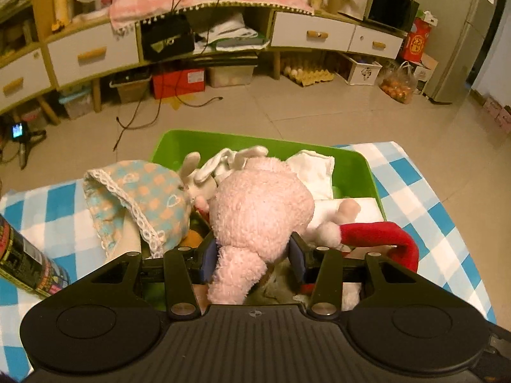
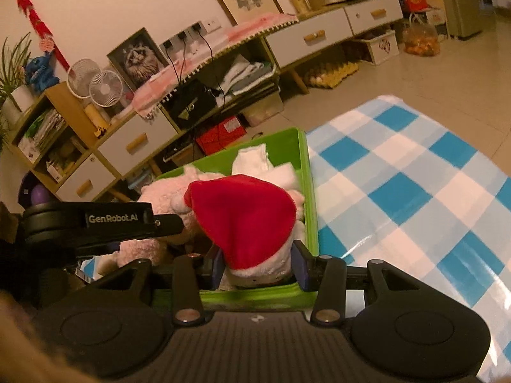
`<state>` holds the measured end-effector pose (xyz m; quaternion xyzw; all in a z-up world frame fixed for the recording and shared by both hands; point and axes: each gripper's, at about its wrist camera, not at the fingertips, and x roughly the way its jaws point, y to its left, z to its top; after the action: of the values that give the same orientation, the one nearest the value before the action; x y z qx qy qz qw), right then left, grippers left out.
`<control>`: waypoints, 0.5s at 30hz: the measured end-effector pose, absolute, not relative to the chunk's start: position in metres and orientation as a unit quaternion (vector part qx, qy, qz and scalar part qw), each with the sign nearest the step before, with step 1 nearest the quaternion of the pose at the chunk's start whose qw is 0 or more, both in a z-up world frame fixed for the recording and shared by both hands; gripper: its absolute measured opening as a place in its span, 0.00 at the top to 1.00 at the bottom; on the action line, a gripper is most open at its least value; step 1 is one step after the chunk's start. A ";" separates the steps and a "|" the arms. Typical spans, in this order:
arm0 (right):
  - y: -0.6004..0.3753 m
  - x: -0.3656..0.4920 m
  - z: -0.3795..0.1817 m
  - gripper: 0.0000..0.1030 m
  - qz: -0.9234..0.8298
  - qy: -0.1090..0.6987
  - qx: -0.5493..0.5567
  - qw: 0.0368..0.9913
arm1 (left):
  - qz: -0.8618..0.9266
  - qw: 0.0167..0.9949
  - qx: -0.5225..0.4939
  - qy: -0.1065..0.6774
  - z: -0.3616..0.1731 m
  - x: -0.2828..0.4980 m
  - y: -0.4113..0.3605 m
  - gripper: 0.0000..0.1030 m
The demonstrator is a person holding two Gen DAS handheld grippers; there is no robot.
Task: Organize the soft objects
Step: 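Carry the pink plush and Santa-hat plush into the green tray and release both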
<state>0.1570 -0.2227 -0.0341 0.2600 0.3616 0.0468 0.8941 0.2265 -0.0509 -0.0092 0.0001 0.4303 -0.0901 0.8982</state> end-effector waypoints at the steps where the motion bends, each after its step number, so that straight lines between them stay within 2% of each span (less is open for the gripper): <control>1: -0.223 0.157 -0.034 1.00 0.047 0.363 0.261 0.893 | -0.091 0.899 0.000 0.429 -0.008 0.226 -0.051 0.51; 3: -0.224 0.156 -0.033 0.99 0.046 0.363 0.263 0.893 | -0.093 0.900 -0.005 0.425 -0.004 0.223 -0.050 0.50; 6: -0.229 0.155 -0.031 0.97 0.046 0.365 0.277 0.887 | -0.098 0.905 -0.009 0.414 0.003 0.218 -0.047 0.40; 10: -0.237 0.150 -0.023 0.79 0.047 0.357 0.290 0.887 | -0.094 0.912 -0.012 0.399 0.013 0.209 -0.042 0.32; 13: -0.243 0.143 -0.014 0.76 0.050 0.344 0.297 0.890 | -0.089 0.917 -0.014 0.388 0.020 0.199 -0.037 0.23; 15: -0.247 0.138 -0.009 0.74 0.051 0.338 0.298 0.891 | -0.087 0.921 -0.015 0.380 0.026 0.191 -0.032 0.21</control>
<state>0.1378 -0.2467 -0.0093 0.2977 0.3380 0.0513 0.8914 0.1914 -0.0321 0.0260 -0.0152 0.3803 -0.0867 0.9207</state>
